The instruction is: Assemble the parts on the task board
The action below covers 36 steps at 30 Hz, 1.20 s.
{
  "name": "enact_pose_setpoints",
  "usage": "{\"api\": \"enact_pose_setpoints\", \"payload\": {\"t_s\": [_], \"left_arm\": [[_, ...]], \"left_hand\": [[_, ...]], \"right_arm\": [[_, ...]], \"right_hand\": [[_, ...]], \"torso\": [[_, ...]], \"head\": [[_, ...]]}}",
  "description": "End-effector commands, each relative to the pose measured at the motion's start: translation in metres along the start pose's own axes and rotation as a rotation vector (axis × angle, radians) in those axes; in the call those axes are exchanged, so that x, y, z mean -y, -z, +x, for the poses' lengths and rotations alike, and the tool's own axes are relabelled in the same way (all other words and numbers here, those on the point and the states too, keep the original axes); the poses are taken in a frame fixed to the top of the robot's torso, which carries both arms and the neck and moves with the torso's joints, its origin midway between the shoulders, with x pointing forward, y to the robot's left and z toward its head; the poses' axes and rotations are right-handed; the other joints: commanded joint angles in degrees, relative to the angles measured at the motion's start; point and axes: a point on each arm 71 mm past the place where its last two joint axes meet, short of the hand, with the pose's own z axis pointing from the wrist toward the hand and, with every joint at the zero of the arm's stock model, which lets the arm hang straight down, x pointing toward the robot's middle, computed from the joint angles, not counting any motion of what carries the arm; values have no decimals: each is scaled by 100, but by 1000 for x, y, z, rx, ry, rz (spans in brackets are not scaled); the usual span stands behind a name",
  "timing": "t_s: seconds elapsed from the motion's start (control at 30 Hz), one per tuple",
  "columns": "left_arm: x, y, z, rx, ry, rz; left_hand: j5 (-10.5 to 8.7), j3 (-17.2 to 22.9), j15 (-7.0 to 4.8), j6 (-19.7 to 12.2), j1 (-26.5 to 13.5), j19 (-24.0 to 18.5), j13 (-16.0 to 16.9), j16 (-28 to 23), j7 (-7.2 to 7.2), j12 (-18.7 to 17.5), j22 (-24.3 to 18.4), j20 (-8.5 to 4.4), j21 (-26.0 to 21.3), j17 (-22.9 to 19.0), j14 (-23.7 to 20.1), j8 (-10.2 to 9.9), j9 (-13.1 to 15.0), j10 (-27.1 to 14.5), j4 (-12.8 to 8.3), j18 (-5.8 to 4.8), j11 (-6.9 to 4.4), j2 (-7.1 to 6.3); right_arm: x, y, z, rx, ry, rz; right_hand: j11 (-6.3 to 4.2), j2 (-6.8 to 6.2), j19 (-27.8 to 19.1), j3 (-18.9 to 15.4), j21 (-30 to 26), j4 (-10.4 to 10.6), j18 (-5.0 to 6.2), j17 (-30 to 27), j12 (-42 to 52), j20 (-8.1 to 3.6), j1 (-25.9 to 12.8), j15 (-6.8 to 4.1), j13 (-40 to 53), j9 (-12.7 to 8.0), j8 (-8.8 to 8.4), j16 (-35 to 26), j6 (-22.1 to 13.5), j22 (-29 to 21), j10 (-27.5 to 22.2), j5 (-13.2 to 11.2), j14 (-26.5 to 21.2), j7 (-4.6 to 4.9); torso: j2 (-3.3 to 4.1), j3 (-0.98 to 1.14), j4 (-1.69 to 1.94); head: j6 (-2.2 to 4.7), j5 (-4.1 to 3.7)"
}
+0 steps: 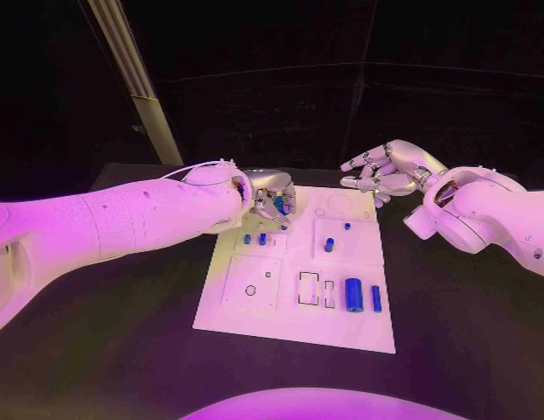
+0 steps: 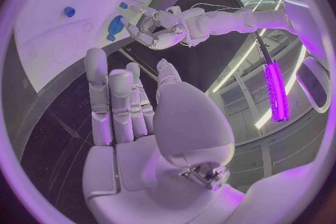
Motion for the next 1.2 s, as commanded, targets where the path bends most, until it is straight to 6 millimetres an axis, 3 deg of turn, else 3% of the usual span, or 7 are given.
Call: {"api": "enact_pose_setpoints", "payload": {"t_s": [0.03,0.63,1.2], "left_arm": [[-2,-1,3,-59,-73,-11],[-2,-7,12,-101,-77,-18],[-4,-11,17,-114,-74,-32]], "left_hand": [[-26,13,-38,83,-21,67,-61,21,-7,-44,109,1,123,-33,152,-54,-23,80,-50,-69,-16,-32],[-36,151,-85,399,-85,152,-296,13,-53,-195,342,-41,363,-185,178,-153,-110,509,-67,-111,-69,19],[-99,567,-112,581,12,163,-485,49,-77,-441,455,-67,463,-240,181,-263,-174,794,-157,-130,-99,85]], "right_arm": [[-2,-1,0,-5,3,-11],[-2,-1,0,-3,5,-11],[-2,-2,2,-17,13,-2]], "right_hand": [[13,51,8,11,-28,37,59,6,30,1,12,2,-9,9,36,-14,-2,2,-32,22,17,-9],[12,56,-9,12,-66,39,68,-23,31,1,13,2,-10,10,36,-47,-1,-53,-33,24,11,-9],[13,60,-12,12,-74,42,69,-21,31,1,15,3,-11,10,37,-49,1,-63,-37,26,11,-9]], "torso": [[1,1,7],[-7,-3,14],[-9,3,11]], "head": [[-13,-15],[-28,-26],[-44,-21]]}}
